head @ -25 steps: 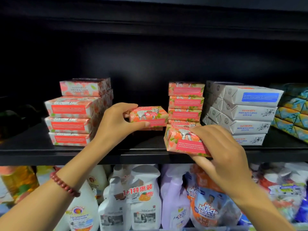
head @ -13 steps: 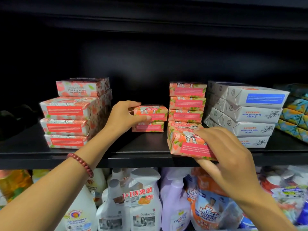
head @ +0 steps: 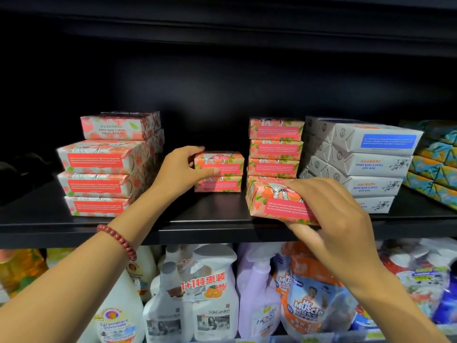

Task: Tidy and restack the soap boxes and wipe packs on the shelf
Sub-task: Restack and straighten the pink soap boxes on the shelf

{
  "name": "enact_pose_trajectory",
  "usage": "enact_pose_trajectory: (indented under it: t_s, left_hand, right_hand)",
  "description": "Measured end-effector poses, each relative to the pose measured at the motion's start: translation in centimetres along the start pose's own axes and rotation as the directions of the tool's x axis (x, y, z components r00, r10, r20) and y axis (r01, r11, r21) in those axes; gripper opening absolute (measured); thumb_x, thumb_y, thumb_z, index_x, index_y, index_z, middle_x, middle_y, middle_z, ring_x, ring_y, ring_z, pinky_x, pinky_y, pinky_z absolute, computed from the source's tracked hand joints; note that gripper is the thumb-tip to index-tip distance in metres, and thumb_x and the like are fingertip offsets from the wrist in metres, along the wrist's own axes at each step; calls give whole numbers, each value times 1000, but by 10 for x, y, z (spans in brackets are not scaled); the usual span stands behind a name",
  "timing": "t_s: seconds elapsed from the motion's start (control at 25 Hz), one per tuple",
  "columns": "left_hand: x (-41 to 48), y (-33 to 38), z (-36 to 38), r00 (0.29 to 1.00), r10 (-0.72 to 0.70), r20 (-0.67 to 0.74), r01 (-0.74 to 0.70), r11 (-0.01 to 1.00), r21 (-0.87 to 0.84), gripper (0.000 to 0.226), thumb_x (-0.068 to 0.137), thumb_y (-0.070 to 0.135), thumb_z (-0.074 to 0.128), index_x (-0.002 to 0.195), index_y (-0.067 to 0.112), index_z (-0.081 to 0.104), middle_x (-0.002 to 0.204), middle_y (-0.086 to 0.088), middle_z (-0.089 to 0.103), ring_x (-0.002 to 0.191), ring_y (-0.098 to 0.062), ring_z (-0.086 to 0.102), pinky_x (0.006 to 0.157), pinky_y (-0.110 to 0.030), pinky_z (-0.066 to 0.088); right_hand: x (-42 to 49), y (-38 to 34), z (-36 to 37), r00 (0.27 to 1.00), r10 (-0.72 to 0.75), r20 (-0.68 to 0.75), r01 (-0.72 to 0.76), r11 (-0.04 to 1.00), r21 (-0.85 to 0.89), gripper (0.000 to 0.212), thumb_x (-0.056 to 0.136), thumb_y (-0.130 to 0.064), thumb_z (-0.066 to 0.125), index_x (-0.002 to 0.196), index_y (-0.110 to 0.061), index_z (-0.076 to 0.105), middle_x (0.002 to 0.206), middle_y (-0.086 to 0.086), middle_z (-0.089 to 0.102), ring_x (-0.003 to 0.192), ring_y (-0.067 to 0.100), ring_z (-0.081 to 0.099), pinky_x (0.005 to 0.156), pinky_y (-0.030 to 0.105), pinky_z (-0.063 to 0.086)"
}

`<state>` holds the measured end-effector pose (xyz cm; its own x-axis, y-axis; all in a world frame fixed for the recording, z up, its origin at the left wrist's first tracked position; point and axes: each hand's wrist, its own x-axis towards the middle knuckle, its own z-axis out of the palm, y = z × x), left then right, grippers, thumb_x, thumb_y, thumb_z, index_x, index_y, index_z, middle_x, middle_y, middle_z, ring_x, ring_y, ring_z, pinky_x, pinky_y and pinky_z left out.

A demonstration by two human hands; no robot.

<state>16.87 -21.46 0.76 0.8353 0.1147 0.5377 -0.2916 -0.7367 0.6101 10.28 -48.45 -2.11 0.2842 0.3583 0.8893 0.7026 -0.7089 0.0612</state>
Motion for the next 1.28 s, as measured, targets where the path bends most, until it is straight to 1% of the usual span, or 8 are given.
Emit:
enact_pose_trajectory:
  t_s: [0.12, 0.28, 0.36, 0.44, 0.56, 0.76, 1.0, 1.28]
  left_hand:
    - [-18, 5, -6, 991, 16, -129, -11, 999, 42, 68, 77, 32, 75, 136, 12, 48, 137, -4, 52, 125, -17, 48, 103, -35, 41]
    - [-67, 7, -14, 918, 231, -323, -246, 969, -8, 39, 78, 32, 73, 114, 22, 65, 108, 20, 62, 104, 4, 56, 90, -19, 47]
    - [-84, 4, -16, 931, 256, -261, -260, 965, 22, 30, 77, 36, 68, 103, 22, 70, 98, 20, 65, 96, 5, 58, 84, -18, 48]
    - [-92, 0, -20, 970, 222, -96, -217, 974, 61, 31, 76, 43, 66, 99, 24, 72, 97, 17, 68, 93, 3, 60, 82, -21, 49]
    - [-92, -4, -23, 964, 231, 135, -251, 956, 155, 30, 77, 51, 69, 99, 31, 73, 103, 20, 68, 101, 4, 57, 87, -20, 47]
    - [-91, -8, -23, 961, 244, 134, -261, 956, 131, 31, 74, 54, 68, 97, 33, 73, 103, 22, 67, 102, 7, 55, 87, -14, 45]
    - [-92, -8, -23, 958, 252, 139, -271, 953, 137, 33, 75, 55, 68, 98, 33, 73, 104, 21, 67, 103, 5, 55, 86, -17, 46]
    - [-93, -6, -23, 961, 234, 146, -254, 956, 145, 41, 71, 61, 60, 98, 33, 73, 104, 21, 67, 102, 6, 54, 85, -15, 44]
  right_hand:
    - [14, -3, 3, 1000, -6, -26, 6, 1000, 17, 36, 80, -25, 65, 110, -5, 63, 104, 6, 64, 100, 19, 53, 82, 21, 39]
    - [52, -12, 20, 1000, -1, -18, 1, 1000, 14, 39, 79, -29, 67, 110, -6, 62, 103, 8, 66, 98, 24, 57, 81, 24, 40]
    - [74, -19, 33, 1000, -2, 8, 2, 1000, 21, 40, 78, -29, 72, 109, -7, 62, 101, 8, 66, 95, 27, 59, 75, 33, 46]
    - [94, -25, 48, 999, -14, 46, 13, 1000, 27, 40, 79, -30, 72, 110, -8, 61, 101, 8, 66, 95, 28, 59, 73, 33, 44]
    - [118, -27, 71, 991, -17, 133, 23, 999, -41, 36, 84, -34, 66, 113, -13, 57, 106, 3, 63, 101, 22, 53, 72, 31, 41]
    - [128, -21, 95, 957, -39, 286, 97, 977, -190, 35, 87, -32, 62, 117, -16, 50, 111, 2, 59, 102, 20, 50, 68, 27, 37]
    - [121, -17, 97, 914, -24, 404, 119, 970, -211, 57, 89, -47, 51, 134, -14, 40, 127, 3, 52, 117, 20, 44, 82, 31, 42]
    - [125, -23, 103, 921, 90, 378, -5, 975, -221, 39, 92, -38, 53, 123, -15, 48, 116, 3, 58, 108, 21, 51, 79, 31, 43]
